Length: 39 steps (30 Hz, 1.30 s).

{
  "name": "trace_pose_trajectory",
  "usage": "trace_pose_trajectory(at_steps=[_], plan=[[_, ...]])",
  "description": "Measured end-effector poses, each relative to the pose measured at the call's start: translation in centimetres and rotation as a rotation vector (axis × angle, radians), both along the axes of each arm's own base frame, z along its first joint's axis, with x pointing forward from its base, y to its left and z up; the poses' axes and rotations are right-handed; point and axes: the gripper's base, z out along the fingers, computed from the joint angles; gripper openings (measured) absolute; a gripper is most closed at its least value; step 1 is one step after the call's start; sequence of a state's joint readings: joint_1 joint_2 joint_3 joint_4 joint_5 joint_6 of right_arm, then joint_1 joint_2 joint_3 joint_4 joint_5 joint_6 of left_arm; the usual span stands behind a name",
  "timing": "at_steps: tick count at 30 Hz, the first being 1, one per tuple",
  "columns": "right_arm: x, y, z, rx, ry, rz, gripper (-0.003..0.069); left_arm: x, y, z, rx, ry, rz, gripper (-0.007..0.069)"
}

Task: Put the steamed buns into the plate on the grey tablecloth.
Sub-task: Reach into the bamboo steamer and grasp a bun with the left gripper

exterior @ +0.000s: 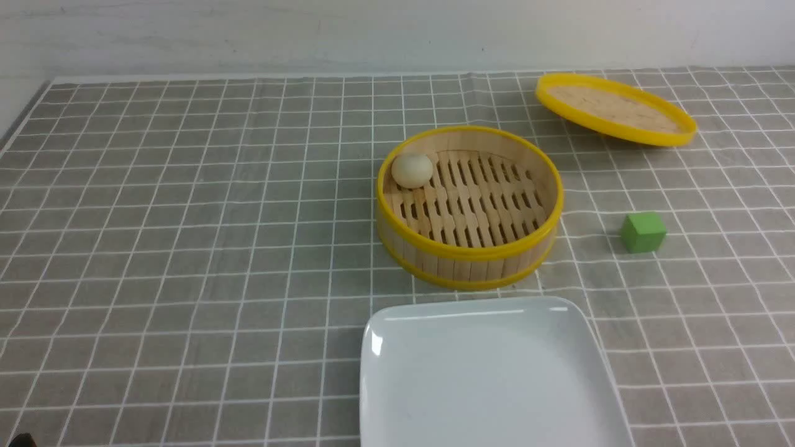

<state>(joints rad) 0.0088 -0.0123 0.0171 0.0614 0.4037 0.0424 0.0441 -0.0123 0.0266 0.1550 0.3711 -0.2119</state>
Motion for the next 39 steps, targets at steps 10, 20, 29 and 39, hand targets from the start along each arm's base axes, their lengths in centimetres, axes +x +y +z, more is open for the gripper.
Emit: trace_pose_trajectory(at_steps=[10,20,29,39], plan=[[0.0,0.0,0.0,0.0,0.0,0.0,0.024,0.0,0.0,0.0,0.0,0.0,0.0,0.0241],[0.0,0.0,0.0,0.0,0.0,0.0,0.024,0.0,0.0,0.0,0.0,0.0,0.0,0.0241],[0.0,0.0,0.0,0.0,0.0,0.0,0.024,0.0,0.0,0.0,0.0,0.0,0.0,0.0241],[0.0,0.0,0.0,0.0,0.0,0.0,0.024,0.08,-0.91,0.12,-0.54,-0.041,0.058,0.0241]])
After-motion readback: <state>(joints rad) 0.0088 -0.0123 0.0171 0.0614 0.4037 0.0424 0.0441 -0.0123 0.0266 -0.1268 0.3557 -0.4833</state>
